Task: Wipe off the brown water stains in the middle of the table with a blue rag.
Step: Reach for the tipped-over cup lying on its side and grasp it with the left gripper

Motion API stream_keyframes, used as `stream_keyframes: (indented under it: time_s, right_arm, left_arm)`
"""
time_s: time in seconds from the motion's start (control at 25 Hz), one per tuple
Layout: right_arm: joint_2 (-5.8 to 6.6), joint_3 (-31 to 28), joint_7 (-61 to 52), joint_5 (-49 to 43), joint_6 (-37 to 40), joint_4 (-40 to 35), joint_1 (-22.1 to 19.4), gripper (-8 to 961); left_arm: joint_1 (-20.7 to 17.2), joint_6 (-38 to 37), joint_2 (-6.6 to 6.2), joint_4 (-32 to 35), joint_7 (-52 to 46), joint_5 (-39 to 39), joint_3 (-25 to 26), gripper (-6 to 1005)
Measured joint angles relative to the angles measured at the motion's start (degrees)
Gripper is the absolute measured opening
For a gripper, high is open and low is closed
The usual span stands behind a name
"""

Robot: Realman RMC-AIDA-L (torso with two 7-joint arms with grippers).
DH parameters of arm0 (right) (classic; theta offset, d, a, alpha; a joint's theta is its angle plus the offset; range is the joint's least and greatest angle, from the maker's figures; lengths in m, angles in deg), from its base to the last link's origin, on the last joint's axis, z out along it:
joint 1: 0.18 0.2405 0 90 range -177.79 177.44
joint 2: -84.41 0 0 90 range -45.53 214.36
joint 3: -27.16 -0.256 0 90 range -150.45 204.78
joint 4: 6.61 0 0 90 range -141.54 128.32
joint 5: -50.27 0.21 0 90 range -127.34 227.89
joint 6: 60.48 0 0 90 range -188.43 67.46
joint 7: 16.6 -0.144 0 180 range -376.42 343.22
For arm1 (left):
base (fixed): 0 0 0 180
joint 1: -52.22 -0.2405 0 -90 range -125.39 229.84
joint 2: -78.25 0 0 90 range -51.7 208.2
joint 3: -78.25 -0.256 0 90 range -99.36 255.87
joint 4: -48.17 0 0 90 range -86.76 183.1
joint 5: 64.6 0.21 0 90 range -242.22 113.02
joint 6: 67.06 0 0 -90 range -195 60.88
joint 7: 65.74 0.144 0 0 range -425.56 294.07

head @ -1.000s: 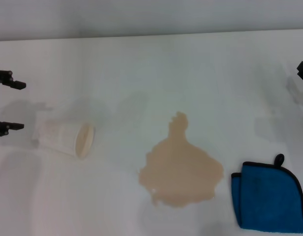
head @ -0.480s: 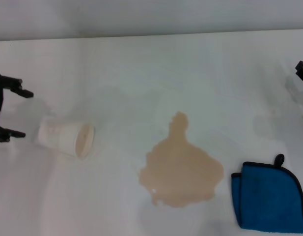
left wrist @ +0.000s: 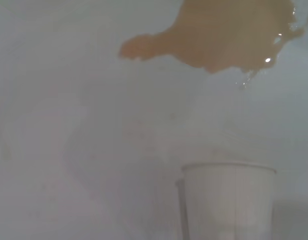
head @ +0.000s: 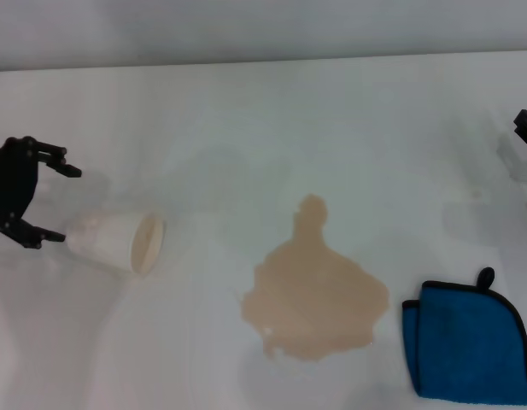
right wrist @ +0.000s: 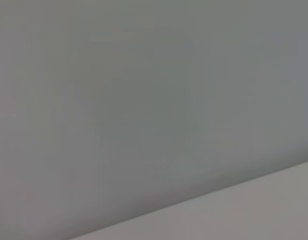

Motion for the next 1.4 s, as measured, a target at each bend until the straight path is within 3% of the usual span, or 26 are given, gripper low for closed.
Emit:
stream_keyframes:
  time_s: [0.2,1.12,1.4]
  right_arm:
    - [0.00,-0.10,0.13,0.00,0.94,-0.02,-0.05,794]
    - [0.19,-0.94,0.25,0.00,1.71,-0.53,-0.28,794]
    - [0.17,-0.94,0.25,0.00,1.72,-0.66,-0.31,793]
  left_arm:
    - [0.10,0.45,0.68,1.02,1.41,-0.09,0.00,890]
    - [-2.58,10.85,0.83,14.42,0.94,0.36,0.08,876]
    - [-3.06,12.91,0.85,15.50,-1.09,0.10,0.15,866]
